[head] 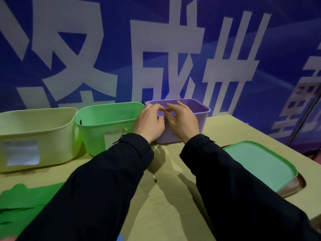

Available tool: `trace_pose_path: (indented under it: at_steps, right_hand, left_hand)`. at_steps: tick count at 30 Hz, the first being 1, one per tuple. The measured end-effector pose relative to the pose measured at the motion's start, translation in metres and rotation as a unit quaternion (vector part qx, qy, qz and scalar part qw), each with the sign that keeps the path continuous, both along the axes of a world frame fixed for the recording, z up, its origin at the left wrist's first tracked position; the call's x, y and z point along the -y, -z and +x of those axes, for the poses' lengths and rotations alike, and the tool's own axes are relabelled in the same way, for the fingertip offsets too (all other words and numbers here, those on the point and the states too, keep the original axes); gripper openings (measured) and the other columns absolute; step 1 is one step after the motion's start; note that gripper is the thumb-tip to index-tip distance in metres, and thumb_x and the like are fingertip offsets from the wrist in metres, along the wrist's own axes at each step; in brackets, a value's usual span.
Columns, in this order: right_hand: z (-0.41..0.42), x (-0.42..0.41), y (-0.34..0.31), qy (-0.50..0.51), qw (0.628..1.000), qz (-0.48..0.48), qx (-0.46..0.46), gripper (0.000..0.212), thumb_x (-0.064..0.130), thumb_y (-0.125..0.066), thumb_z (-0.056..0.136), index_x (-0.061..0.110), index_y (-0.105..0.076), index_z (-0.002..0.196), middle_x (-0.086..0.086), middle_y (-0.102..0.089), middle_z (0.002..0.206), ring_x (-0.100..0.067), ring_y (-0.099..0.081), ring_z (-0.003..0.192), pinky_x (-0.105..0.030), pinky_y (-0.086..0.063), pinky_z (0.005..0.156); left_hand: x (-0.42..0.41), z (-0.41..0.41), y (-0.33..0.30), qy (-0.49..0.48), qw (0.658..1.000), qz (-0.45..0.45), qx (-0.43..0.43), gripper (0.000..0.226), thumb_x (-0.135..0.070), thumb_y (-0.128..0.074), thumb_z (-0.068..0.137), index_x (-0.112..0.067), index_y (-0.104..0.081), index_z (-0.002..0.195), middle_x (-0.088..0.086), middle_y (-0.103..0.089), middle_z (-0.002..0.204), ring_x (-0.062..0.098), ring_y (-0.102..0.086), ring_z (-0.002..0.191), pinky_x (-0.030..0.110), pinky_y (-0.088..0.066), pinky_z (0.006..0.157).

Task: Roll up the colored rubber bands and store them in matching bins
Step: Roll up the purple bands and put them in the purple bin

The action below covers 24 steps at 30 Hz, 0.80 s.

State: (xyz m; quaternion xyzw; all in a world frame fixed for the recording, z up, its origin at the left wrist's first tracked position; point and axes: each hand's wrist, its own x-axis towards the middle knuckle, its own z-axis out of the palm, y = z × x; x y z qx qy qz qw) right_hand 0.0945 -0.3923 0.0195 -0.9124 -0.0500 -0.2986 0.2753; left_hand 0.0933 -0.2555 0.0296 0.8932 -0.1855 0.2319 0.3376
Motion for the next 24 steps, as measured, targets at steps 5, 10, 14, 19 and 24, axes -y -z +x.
trace_pose_path:
  at_steps: [5,10,14,19,24]
  right_hand:
    - [-0.034,-0.021,-0.010,-0.032,0.999,0.014,0.011,0.024,0.030,-0.057,0.100,0.021,-0.074,0.115,0.002,-0.073,0.115,-0.019,-0.064,0.111,-0.040,-0.054,0.091]
    - [-0.069,-0.051,-0.018,-0.033,0.999,0.016,0.017,0.023,0.033,-0.060,0.095,0.020,-0.077,0.105,-0.006,-0.077,0.099,-0.027,-0.070,0.094,-0.045,-0.057,0.081]
    - [-0.088,-0.095,-0.015,-0.060,0.998,0.018,-0.016,0.025,0.034,-0.060,0.094,0.020,-0.077,0.104,-0.001,-0.077,0.101,-0.021,-0.071,0.096,-0.043,-0.058,0.086]
    - [-0.102,-0.161,-0.010,-0.133,0.991,0.003,-0.026,0.025,0.037,-0.061,0.094,0.019,-0.077,0.101,-0.001,-0.077,0.097,-0.020,-0.071,0.092,-0.040,-0.057,0.080]
    - [-0.116,-0.218,0.000,-0.185,0.981,-0.040,-0.032,0.023,0.033,-0.059,0.096,0.021,-0.077,0.104,0.000,-0.077,0.101,-0.019,-0.071,0.095,-0.033,-0.055,0.080]
  left_hand:
    - [-0.020,-0.025,-0.006,-0.004,1.000,-0.017,0.004,0.022,-0.016,-0.057,0.097,-0.018,-0.065,0.117,0.005,-0.061,0.124,0.024,-0.057,0.119,0.035,-0.045,0.097]
    - [-0.055,-0.061,-0.014,-0.001,1.000,-0.020,0.003,0.023,-0.020,-0.061,0.096,-0.018,-0.067,0.118,0.003,-0.066,0.125,0.021,-0.061,0.117,0.038,-0.048,0.103]
    - [-0.100,-0.095,-0.014,-0.030,1.000,-0.004,-0.006,0.022,-0.021,-0.062,0.097,-0.015,-0.069,0.118,0.002,-0.070,0.121,0.020,-0.063,0.115,0.037,-0.049,0.102]
    - [-0.170,-0.122,-0.014,-0.080,0.997,-0.003,-0.022,0.018,-0.022,-0.061,0.096,-0.017,-0.073,0.108,0.001,-0.074,0.109,0.020,-0.067,0.103,0.036,-0.053,0.094]
    - [-0.228,-0.137,-0.003,-0.111,0.993,-0.014,-0.044,0.015,-0.021,-0.061,0.096,-0.016,-0.075,0.099,0.001,-0.074,0.101,0.021,-0.067,0.099,0.032,-0.051,0.088]
